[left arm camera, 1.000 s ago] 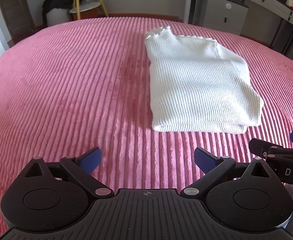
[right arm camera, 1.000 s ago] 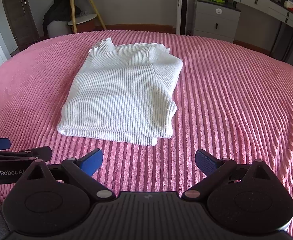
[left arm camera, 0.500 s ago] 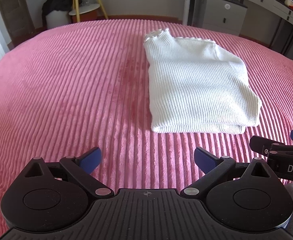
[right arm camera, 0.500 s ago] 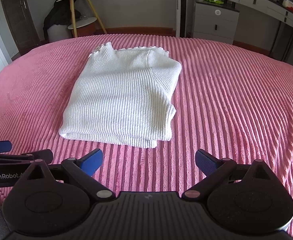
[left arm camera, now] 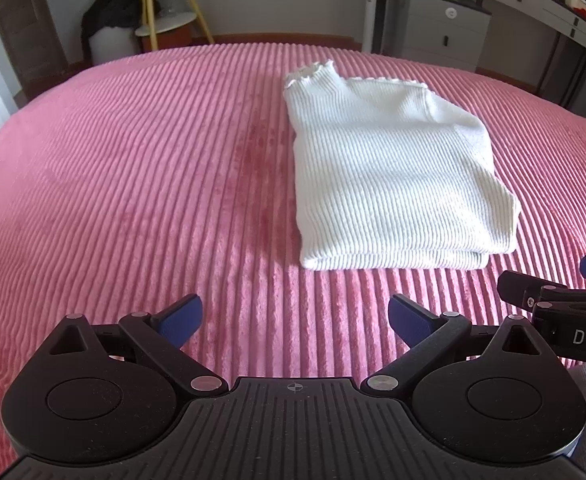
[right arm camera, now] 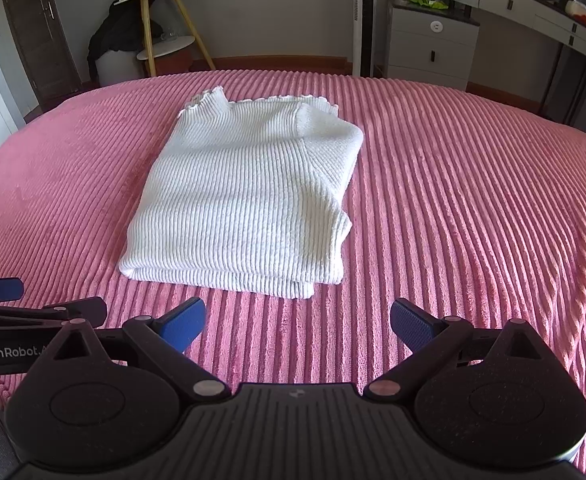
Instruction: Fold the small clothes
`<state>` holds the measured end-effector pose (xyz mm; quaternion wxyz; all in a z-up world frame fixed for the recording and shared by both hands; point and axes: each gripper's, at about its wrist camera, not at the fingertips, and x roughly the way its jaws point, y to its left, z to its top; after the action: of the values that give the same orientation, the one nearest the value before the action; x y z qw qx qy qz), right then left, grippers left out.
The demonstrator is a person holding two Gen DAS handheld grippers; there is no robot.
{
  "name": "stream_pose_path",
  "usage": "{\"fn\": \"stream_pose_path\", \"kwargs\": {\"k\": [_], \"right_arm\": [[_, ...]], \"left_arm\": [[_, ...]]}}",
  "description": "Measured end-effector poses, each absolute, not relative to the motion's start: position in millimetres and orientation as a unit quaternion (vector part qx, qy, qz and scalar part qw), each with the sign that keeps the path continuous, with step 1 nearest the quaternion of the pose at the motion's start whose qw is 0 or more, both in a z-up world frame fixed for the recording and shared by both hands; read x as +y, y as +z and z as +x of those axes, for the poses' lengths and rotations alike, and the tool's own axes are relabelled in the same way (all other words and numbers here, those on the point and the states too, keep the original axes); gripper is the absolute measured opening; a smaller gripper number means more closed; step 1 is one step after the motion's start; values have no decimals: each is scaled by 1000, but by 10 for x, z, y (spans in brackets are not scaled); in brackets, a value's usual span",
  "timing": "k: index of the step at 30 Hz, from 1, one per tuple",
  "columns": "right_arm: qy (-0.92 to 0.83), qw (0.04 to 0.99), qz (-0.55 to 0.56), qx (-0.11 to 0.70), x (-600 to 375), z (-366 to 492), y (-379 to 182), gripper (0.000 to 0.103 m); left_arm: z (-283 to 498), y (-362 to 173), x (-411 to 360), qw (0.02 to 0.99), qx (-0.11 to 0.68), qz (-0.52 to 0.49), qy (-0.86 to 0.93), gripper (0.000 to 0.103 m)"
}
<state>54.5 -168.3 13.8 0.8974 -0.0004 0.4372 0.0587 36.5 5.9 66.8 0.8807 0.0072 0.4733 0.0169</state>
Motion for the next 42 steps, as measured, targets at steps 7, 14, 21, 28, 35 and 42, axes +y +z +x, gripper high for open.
{"fn": "stream_pose_path", "kwargs": {"k": [7,14,21,28,35,42], "right_arm": [[59,897,-1,438,-1682,553,142,99],[59,897,1,437,-1681,553,147,99],[59,897,2,439,-1686,560,143,99],[59,897,3,438,-1682,558,142,99],[59,897,4,438,-1681,557,138,99],[59,897,2,437,-1672,555,138,99]], "left_arm": [[374,669,54,880,475,6,14,101],[382,666,61,880,475,5,12,101],[386,667,44,881,473,11,13,101],[387,671,37,882,471,12,13,102],[389,679,42,883,469,14,14,101],[393,673,33,883,469,22,16,102]]}}
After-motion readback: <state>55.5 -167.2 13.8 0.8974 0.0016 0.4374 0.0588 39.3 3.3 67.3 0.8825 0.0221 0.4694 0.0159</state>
